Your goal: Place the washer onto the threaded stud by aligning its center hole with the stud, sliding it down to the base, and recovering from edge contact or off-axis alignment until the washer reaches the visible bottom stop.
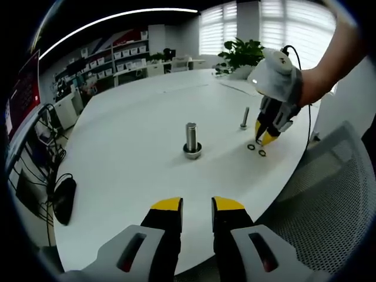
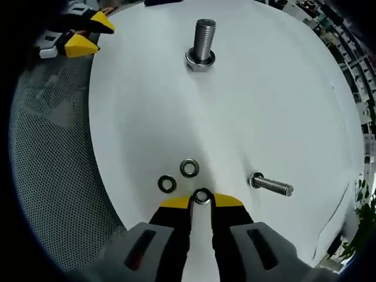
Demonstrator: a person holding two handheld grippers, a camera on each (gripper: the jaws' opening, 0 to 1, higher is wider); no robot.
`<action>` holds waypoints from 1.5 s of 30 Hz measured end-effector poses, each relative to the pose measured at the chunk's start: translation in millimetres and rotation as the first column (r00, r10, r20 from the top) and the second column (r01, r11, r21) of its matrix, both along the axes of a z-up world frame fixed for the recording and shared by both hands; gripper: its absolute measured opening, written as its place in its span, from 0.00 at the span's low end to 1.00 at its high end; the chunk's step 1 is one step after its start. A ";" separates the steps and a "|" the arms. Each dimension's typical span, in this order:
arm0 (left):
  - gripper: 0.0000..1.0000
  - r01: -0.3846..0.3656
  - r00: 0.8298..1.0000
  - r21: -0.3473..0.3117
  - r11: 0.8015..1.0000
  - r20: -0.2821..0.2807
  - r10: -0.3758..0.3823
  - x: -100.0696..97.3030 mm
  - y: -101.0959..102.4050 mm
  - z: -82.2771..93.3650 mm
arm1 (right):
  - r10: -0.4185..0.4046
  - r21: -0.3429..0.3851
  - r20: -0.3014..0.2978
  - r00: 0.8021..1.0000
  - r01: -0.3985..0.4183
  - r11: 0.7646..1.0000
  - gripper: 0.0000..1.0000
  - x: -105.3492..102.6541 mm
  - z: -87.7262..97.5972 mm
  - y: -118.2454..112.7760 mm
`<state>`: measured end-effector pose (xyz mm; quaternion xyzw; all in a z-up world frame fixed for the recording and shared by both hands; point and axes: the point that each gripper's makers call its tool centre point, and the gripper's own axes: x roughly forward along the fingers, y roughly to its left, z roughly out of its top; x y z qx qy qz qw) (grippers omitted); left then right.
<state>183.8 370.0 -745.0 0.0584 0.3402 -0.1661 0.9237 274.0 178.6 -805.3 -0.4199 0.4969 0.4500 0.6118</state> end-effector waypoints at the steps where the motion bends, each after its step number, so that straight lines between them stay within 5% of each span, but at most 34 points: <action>1: 0.17 0.000 1.000 0.000 1.000 0.001 0.000 0.1 0.2 -0.2 | -0.025 0.007 -0.003 1.000 0.025 1.000 0.15 0.7 0.2 -0.3; 22: 0.17 0.004 1.000 -0.008 1.000 0.009 -0.004 0.0 -0.6 5.3 | -0.007 0.014 0.002 1.000 0.007 1.000 0.14 -0.3 2.6 -16.3; 26: 0.17 0.001 1.000 -0.005 1.000 0.009 -0.001 -0.2 0.5 5.3 | -0.028 0.037 -0.002 1.000 0.029 0.999 0.14 -1.0 8.2 -19.1; 30: 0.17 0.004 1.000 -0.003 1.000 0.009 -0.004 -0.4 0.0 5.6 | 0.089 -0.011 0.024 0.996 -0.089 0.996 0.14 1.9 13.5 -27.8; 45: 0.17 -0.002 1.000 0.003 1.000 0.012 0.002 1.7 1.3 5.8 | 0.067 0.050 0.062 0.996 -0.070 0.996 0.14 28.4 42.7 -21.3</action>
